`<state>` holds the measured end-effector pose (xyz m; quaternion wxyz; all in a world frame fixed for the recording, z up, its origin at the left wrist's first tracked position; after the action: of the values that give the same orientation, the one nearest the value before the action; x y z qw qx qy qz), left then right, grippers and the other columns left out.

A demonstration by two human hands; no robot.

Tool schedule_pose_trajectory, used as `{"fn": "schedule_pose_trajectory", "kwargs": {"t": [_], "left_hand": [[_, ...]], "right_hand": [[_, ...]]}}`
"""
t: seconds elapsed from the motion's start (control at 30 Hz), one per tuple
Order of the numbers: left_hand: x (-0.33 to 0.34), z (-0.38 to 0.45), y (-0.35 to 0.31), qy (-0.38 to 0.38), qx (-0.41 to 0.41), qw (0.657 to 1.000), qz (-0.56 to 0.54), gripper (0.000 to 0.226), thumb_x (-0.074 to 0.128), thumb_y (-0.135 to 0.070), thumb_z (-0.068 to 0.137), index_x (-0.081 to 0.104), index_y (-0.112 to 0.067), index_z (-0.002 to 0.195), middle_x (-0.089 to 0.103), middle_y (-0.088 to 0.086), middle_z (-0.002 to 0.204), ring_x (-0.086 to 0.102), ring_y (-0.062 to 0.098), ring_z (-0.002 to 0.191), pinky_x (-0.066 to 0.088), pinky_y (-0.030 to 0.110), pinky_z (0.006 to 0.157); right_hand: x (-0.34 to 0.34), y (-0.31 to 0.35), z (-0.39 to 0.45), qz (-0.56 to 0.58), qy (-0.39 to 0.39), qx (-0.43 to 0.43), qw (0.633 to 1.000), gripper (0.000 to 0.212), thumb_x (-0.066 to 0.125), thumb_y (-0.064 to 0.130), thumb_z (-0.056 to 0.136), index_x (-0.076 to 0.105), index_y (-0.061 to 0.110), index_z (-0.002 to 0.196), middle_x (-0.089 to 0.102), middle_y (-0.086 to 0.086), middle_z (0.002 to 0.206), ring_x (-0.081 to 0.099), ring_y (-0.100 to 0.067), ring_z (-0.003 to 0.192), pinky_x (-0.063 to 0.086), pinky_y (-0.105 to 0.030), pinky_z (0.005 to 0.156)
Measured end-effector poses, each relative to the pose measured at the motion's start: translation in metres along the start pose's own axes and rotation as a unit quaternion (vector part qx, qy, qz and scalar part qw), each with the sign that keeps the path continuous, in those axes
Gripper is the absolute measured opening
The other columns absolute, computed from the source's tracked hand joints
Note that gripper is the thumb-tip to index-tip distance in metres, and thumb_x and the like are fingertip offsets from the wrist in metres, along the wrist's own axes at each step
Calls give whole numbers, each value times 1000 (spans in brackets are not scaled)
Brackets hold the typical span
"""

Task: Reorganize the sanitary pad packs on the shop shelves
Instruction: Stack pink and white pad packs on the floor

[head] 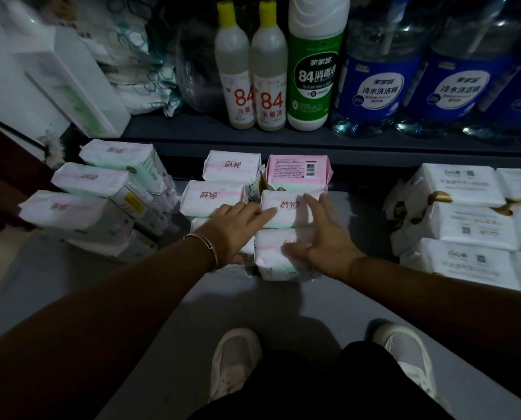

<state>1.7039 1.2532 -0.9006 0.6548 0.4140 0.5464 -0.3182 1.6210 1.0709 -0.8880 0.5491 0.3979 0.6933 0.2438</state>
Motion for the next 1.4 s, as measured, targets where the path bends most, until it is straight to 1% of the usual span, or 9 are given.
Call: {"fn": "schedule_pose_trajectory", "kwargs": {"t": [0.17, 0.27, 0.37, 0.5, 0.7, 0.83, 1.0, 1.23, 1.4], "left_hand": [[-7, -4, -4, 72, -120, 988, 71, 127, 88, -56, 30, 43, -3, 136, 51, 20, 134, 54, 38, 119, 47, 56, 86], [-8, -4, 2, 231, -272, 934, 5, 143, 72, -73, 50, -14, -16, 148, -16, 15, 156, -7, 44, 142, 16, 72, 103], [-1, -5, 10, 305, -308, 896, -95, 145, 74, -70, 52, -31, -26, 142, -38, 12, 148, -29, 45, 135, 6, 72, 106], [3, -8, 24, 301, -295, 889, -180, 147, 82, -61, 48, -30, -38, 139, -41, 1, 147, -31, 33, 137, 5, 71, 106], [-4, -3, 23, 256, -245, 917, -183, 145, 84, -56, 47, -27, -42, 139, -40, -7, 148, -28, 21, 140, 8, 72, 106], [-7, -10, 13, 234, -180, 946, -132, 138, 80, -60, 52, -30, -34, 131, -38, -6, 144, -18, 18, 144, 13, 64, 109], [-9, -18, 17, 239, -185, 949, -86, 141, 76, -66, 51, -33, -33, 134, -30, 6, 152, -11, 25, 145, 20, 53, 110], [-17, -17, 8, 298, -173, 938, -17, 138, 76, -62, 57, -41, -31, 124, -38, 8, 148, -23, 31, 142, 17, 63, 110], [-26, -16, 7, 313, -171, 934, -11, 138, 76, -59, 60, -30, -27, 141, -37, 8, 149, -25, 31, 141, 9, 66, 110]], "right_hand": [[3, -2, 3, -42, -3, -23, 999, 78, 72, 20, 81, 23, 24, 141, 7, 0, 152, 27, -27, 137, 35, -39, 111], [8, -8, 3, -92, -17, 5, 996, 81, 70, 27, 82, 17, 27, 143, -2, -4, 155, 24, -34, 139, 37, -46, 109], [9, -8, 3, -88, -17, 67, 994, 90, 70, 31, 82, 6, 28, 146, -10, -11, 155, 22, -39, 139, 38, -48, 108], [9, -9, 7, -19, -25, 124, 992, 105, 75, 29, 77, -3, 27, 148, 5, -13, 154, 31, -35, 136, 43, -45, 104], [8, -9, 13, 61, -61, 100, 991, 100, 82, 23, 68, 15, 24, 143, 34, -7, 141, 39, -29, 130, 46, -47, 100], [21, -2, 15, 81, -58, 78, 992, 96, 80, 23, 71, 14, 20, 141, 34, -7, 143, 38, -27, 131, 44, -43, 102], [20, -1, 10, 93, -44, 81, 991, 97, 83, 27, 67, 17, 23, 138, 37, -5, 140, 40, -27, 129, 47, -49, 99], [7, -2, -1, 84, -24, 71, 994, 91, 83, 28, 68, 21, 25, 134, 40, -4, 137, 45, -25, 122, 52, -50, 89], [3, -1, -4, 91, -22, 57, 994, 92, 84, 31, 65, 23, 24, 134, 41, -3, 137, 45, -24, 124, 49, -45, 97]]}}
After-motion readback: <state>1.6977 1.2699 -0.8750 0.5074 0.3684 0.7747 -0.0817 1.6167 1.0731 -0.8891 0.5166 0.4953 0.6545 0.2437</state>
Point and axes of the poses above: each hand's wrist, its own z-axis towards the middle knuckle, its own x-axis out of the palm, y = z × x, the point moved 1 cm from there along z, towards the middle knuckle
